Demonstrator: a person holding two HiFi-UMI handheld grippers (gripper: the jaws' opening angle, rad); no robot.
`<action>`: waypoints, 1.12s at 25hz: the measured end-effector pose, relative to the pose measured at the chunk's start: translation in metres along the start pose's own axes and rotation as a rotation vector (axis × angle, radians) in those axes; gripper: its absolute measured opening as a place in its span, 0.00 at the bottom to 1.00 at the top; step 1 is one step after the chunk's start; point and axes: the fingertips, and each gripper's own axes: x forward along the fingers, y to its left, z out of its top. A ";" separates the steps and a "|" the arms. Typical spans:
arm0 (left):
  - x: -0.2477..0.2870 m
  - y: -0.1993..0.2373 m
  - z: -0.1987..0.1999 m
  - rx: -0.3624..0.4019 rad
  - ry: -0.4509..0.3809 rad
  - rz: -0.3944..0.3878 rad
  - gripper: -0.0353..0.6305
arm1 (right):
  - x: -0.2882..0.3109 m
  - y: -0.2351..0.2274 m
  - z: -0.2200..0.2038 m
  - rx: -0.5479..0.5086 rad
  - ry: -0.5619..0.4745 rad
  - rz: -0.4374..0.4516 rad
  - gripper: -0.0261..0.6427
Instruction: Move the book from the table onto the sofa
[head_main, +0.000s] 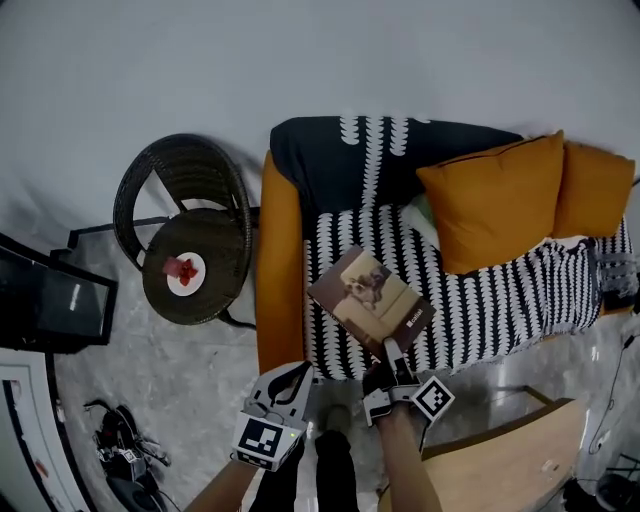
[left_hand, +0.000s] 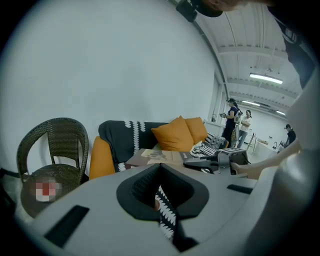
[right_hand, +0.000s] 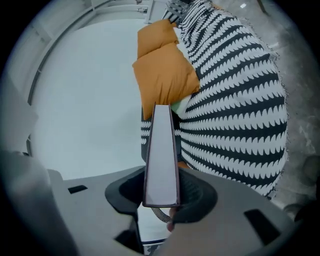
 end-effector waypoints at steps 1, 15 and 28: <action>0.003 0.002 -0.004 -0.003 0.005 0.003 0.07 | 0.004 -0.006 0.003 0.002 -0.003 -0.015 0.27; 0.018 0.014 -0.023 -0.022 0.027 0.015 0.07 | 0.045 -0.030 0.036 0.060 -0.049 -0.008 0.35; 0.022 0.006 -0.024 -0.040 0.046 -0.001 0.07 | 0.021 -0.028 0.061 -0.052 -0.115 -0.067 0.42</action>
